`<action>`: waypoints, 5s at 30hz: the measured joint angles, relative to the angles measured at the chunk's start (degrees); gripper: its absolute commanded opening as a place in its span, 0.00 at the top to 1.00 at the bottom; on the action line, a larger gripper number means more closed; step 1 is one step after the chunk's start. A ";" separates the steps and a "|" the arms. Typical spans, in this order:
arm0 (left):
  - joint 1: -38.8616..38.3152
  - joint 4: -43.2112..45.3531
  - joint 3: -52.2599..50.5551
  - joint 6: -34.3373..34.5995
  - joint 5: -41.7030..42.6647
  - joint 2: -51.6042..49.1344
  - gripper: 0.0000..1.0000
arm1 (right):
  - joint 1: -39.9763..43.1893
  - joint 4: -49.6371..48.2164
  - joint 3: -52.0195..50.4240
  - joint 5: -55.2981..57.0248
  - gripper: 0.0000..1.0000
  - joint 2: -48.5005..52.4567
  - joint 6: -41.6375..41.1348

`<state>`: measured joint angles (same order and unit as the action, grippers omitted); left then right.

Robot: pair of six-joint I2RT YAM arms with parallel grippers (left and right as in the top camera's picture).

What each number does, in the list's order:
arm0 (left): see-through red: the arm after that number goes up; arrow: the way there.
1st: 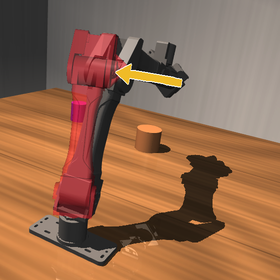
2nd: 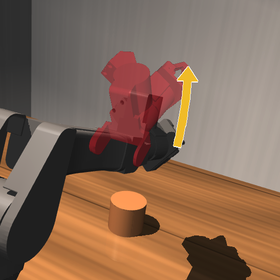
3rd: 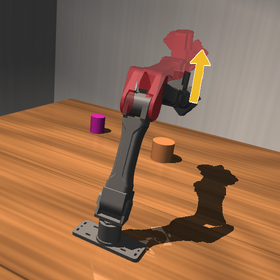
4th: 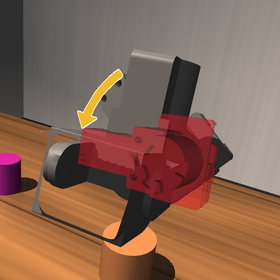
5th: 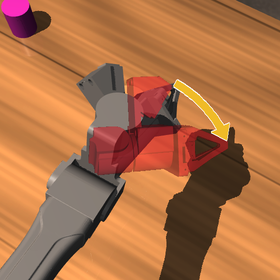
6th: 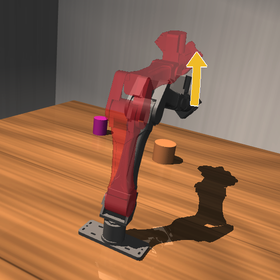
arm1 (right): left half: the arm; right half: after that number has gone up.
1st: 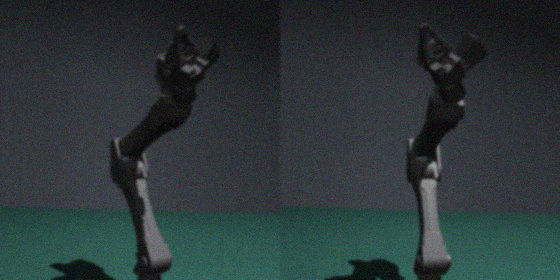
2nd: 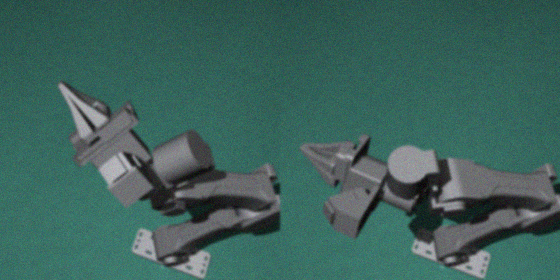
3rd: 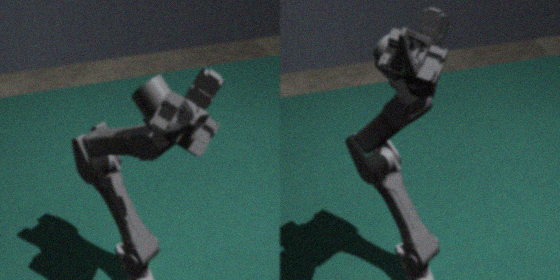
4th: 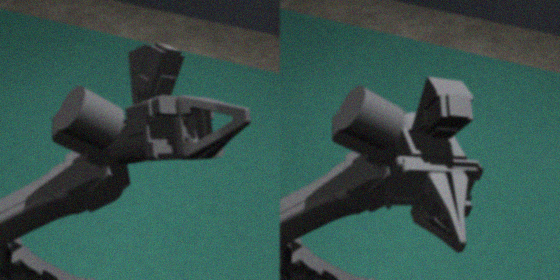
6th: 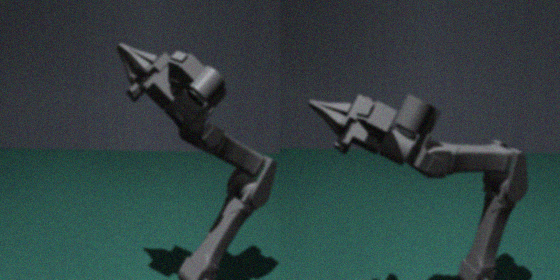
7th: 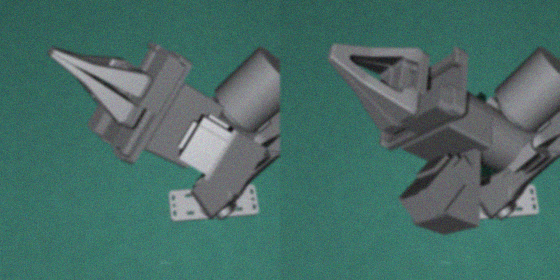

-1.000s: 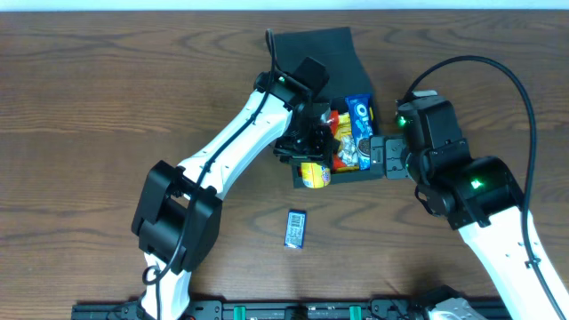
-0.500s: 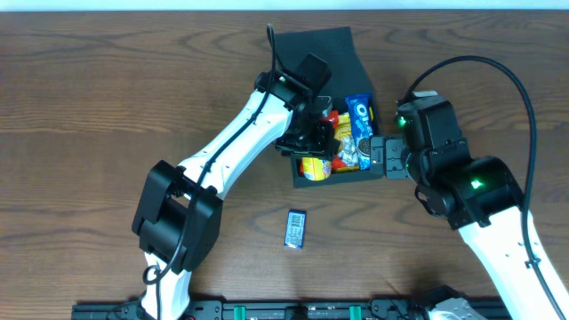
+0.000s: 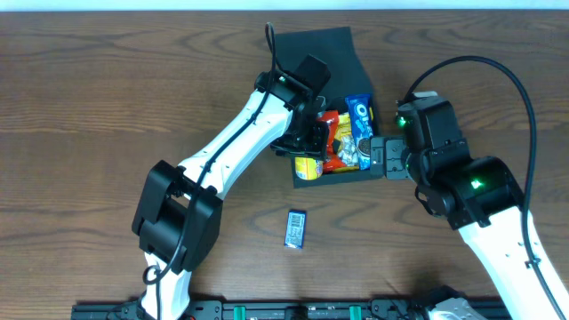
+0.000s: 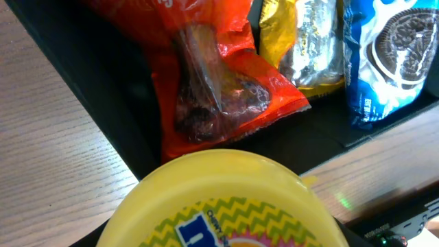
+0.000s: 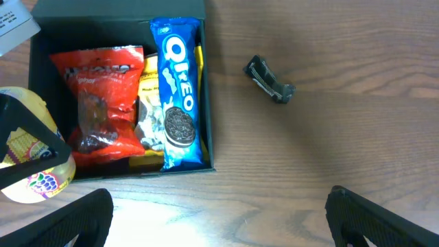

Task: Pack container
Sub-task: 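Lift the Mentos bottle and carry it right into the box, then lower the Mentos bottle into the box's front-left corner and release, then move the left gripper to the small blue box and grasp it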

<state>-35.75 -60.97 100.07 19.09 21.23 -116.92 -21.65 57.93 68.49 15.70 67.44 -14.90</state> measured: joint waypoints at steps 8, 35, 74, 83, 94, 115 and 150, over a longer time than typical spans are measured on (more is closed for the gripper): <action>0.02 0.92 0.48 0.63 0.87 -2.78 0.46 | 0.00 0.09 0.00 0.00 0.01 0.00 -0.02; 0.02 -10.36 16.55 1.66 -5.20 -3.74 0.05 | 0.07 0.09 0.00 0.00 0.01 0.00 -0.02; 13.44 -12.55 -8.72 -65.02 67.32 -3.87 0.05 | 0.09 -1.27 0.00 1.27 0.01 0.00 -1.44; 12.63 10.12 -8.85 -42.07 64.04 -3.87 0.05 | 0.09 -1.40 0.00 1.29 0.01 0.00 -1.46; 12.17 7.78 -11.06 -35.74 60.61 -3.87 0.05 | 0.09 -1.42 0.00 1.29 0.01 0.00 -1.46; 12.17 18.14 -13.38 -26.51 54.03 -3.87 0.05 | 0.09 -1.40 0.00 1.29 0.01 0.00 -1.46; 2.60 -6.64 -15.87 -12.85 4.35 27.85 0.05 | 0.09 -1.33 0.00 3.34 0.01 0.00 -1.46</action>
<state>-33.15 -67.61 84.20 6.24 25.58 -89.08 -21.56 56.60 68.49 19.05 67.44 -16.36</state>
